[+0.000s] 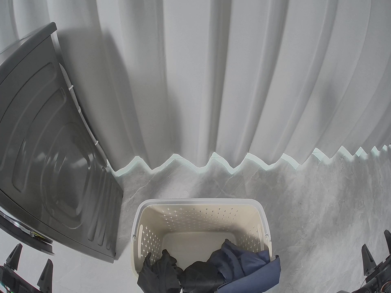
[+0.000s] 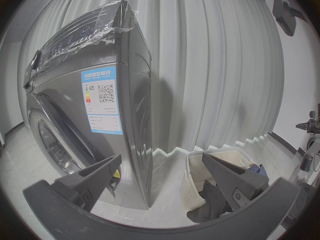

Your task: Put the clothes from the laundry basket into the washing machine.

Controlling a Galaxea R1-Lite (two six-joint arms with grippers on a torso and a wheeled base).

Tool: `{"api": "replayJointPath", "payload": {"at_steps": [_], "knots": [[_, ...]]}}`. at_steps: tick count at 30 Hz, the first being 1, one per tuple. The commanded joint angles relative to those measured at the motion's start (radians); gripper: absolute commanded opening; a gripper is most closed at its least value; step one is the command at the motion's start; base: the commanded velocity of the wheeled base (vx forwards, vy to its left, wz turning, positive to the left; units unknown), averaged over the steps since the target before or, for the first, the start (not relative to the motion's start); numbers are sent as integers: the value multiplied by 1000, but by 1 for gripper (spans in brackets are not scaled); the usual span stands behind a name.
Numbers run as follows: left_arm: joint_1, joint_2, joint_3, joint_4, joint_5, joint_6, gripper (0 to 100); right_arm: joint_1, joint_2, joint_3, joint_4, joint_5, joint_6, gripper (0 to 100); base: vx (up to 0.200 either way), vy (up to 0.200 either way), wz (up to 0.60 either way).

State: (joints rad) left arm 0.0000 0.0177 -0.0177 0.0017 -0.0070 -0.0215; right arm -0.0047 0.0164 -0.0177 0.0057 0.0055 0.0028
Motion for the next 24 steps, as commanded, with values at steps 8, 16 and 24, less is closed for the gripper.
{"api": "replayJointPath", "payload": {"at_steps": [8,16,24], "knots": [[0,-18,16,1,1,0,100,0,-16,16,0,1,0,100,150,0,0],[0,-18,16,1,-1,0,100,0,-16,16,0,-1,0,100,0,0,0],[0,-18,16,0,-1,2,100,0,-16,16,0,1,0,100,0,0,0]]}}
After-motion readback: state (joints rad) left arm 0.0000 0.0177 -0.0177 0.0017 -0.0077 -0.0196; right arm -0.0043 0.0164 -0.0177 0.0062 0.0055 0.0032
